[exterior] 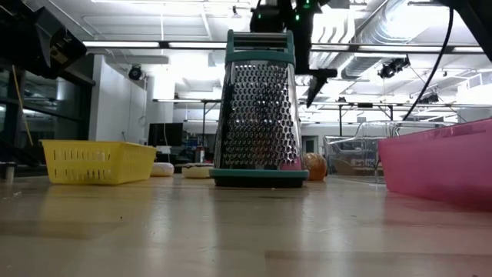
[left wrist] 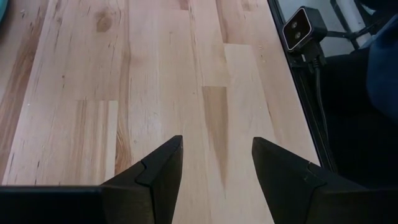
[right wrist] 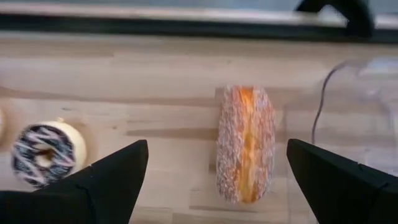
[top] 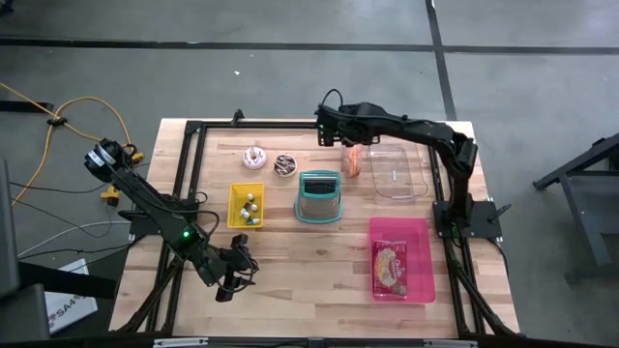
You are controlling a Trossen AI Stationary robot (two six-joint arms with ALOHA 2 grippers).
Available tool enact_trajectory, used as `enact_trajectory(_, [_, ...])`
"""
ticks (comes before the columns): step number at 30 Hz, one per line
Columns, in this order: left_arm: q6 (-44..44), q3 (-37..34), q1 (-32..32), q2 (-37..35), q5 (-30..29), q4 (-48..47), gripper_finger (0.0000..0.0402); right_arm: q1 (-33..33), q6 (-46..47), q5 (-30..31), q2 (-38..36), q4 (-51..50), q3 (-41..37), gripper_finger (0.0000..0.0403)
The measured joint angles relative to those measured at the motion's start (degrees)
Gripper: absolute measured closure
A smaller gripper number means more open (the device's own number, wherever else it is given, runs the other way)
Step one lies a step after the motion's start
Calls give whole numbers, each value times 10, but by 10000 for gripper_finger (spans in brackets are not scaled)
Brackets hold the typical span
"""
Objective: Pick & Place Food Item
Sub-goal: Put the bread into the transparent bin
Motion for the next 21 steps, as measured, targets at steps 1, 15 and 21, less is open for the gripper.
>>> enact_trajectory(1, [0,0,0,0,0,0,213,-1,3,-7,2,6,-11,30])
enact_trajectory(15, [0,0,0,0,0,0,213,-31,50,-80,6,54,-97,30])
enact_trajectory(21, [0,0,0,0,0,0,213,-31,67,-82,7,81,-130,30])
